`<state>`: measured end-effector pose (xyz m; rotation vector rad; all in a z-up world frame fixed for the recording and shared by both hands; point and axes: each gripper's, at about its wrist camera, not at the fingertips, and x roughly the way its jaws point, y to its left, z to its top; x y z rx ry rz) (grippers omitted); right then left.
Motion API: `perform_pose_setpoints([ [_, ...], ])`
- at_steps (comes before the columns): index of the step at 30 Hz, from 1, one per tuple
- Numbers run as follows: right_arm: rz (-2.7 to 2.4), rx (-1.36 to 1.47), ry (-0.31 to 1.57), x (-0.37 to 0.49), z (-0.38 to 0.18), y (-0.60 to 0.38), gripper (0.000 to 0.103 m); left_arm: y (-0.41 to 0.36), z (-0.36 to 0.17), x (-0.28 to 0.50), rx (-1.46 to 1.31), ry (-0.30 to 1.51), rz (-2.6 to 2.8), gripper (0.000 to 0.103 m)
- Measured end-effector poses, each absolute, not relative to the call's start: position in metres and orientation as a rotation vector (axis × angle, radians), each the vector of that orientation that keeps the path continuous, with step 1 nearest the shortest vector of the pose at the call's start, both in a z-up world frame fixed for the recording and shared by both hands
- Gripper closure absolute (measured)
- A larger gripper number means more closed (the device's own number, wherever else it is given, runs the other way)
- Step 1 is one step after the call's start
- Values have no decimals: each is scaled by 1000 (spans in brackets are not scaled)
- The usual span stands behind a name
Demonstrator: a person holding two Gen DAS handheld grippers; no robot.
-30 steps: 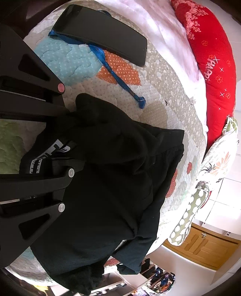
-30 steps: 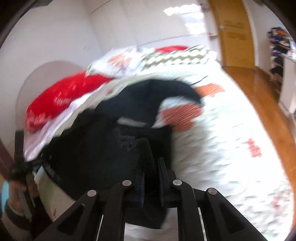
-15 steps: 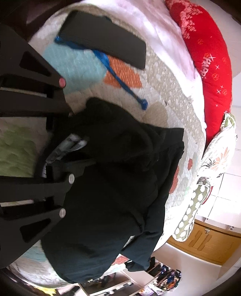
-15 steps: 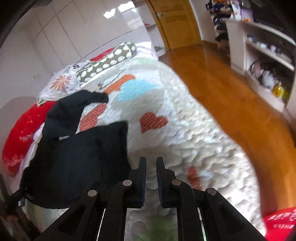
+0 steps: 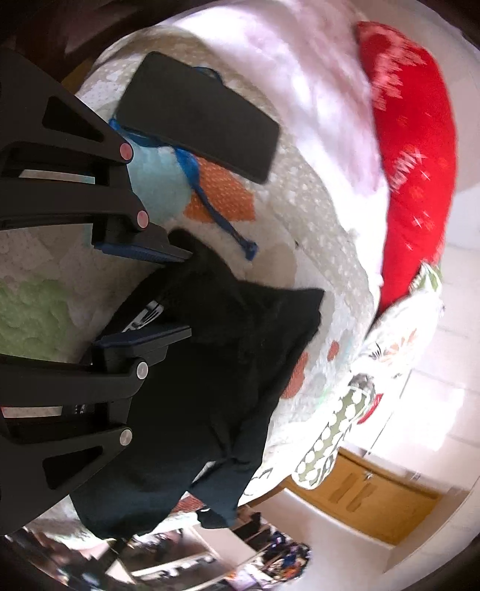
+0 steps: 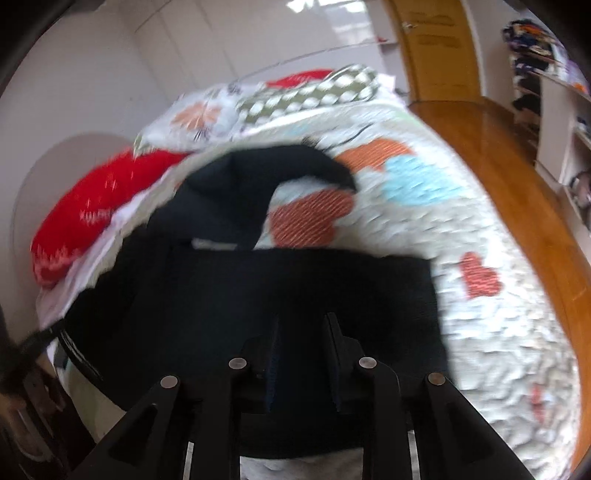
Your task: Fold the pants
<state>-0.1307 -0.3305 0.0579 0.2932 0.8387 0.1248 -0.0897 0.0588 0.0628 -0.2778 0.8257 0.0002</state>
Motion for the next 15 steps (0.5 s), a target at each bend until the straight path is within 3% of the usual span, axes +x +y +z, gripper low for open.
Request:
perform_pose_setpoints([
  [2, 136, 280, 874, -125, 46, -323, 71, 63, 63, -93, -256, 820, 30, 71],
  [9, 155, 268, 857, -124, 44, -321, 65, 60, 80, -97, -243, 772, 6, 71],
  [11, 164, 285, 853, -117, 49, -323, 63, 50, 84, -93, -241, 764, -40, 59],
  [12, 162, 287, 853, -113, 52, -324, 63, 46, 84, -92, -242, 760, -62, 45],
  [13, 164, 293, 846, -107, 57, -324, 62, 41, 85, -91, -243, 753, -83, 39],
  [15, 180, 320, 824, -100, 64, -326, 61, 27, 81, -87, -222, 756, -121, 39],
])
